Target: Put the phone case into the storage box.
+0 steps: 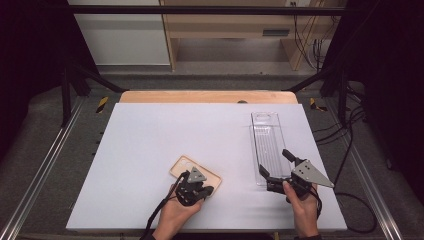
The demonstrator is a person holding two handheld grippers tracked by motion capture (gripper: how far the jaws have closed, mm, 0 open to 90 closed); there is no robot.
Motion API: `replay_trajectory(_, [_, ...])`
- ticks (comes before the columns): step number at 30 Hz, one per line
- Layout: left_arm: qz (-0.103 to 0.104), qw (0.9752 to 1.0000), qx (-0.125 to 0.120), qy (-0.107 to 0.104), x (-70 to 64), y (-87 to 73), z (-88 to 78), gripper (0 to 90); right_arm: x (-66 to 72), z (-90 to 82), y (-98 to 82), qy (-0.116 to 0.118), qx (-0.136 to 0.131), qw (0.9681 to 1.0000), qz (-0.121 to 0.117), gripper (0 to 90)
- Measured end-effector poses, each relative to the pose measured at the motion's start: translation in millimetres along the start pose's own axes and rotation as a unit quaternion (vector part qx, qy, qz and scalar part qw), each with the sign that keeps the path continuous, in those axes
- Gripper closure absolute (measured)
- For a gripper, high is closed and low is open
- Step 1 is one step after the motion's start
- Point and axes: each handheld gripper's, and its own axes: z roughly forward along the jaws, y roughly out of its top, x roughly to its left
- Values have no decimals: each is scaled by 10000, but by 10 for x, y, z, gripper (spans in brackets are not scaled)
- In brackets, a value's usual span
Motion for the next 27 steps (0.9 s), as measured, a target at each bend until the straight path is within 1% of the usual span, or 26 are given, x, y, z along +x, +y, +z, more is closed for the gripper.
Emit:
replay_trajectory(4, [26, 10000, 10, -73, -56, 0, 17, 900, -5, -4, 0, 2, 1, 10000, 19, 35])
replay_trajectory(6, [7, 10000, 3, -97, -66, -3, 19, 900, -5, -3, -1, 0, 2, 10000, 22, 35])
replay_trajectory(12, [50, 9999, -20, -153, -127, -31, 14, 900, -4, -3, -1, 5, 3, 10000, 26, 34])
replay_trajectory(17, [40, 9998, -65, -176, -120, -44, 9, 900, -1, 1, -5, 20, 8, 10000, 32, 33])
replay_trajectory(18, [56, 9998, -113, -166, -118, -48, 8, 900, 0, 1, -5, 21, 15, 10000, 31, 33])
replay_trajectory(19, [119, 9997, -214, -62, -108, -57, -10, 900, 2, 0, -4, 27, 19, 10000, 33, 32])
replay_trajectory(20, [119, 9997, -214, -62, -108, -57, -10, 900, 2, 0, -4, 27, 19, 10000, 33, 32])
replay_trajectory(23, [182, 9984, -535, 54, -63, -71, -67, 900, 17, -2, 10, 20, -15, 10000, 34, 30])
replay_trajectory(24, [228, 9975, -655, 110, -46, -74, -96, 900, 27, -4, 20, 11, -5, 10000, 20, 29])
replay_trajectory(25, [293, 9965, -763, 196, -29, -78, -132, 900, 53, -2, 46, 27, 68, 10000, -13, 26])
replay_trajectory(26, [351, 9953, -860, 290, -7, -85, -174, 900, 53, -2, 46, 27, 68, 10000, -13, 26])
replay_trajectory(27, [374, 9930, -1048, 387, 57, -104, -262, 900, 95, 0, 90, 75, 121, 9999, -65, 24])
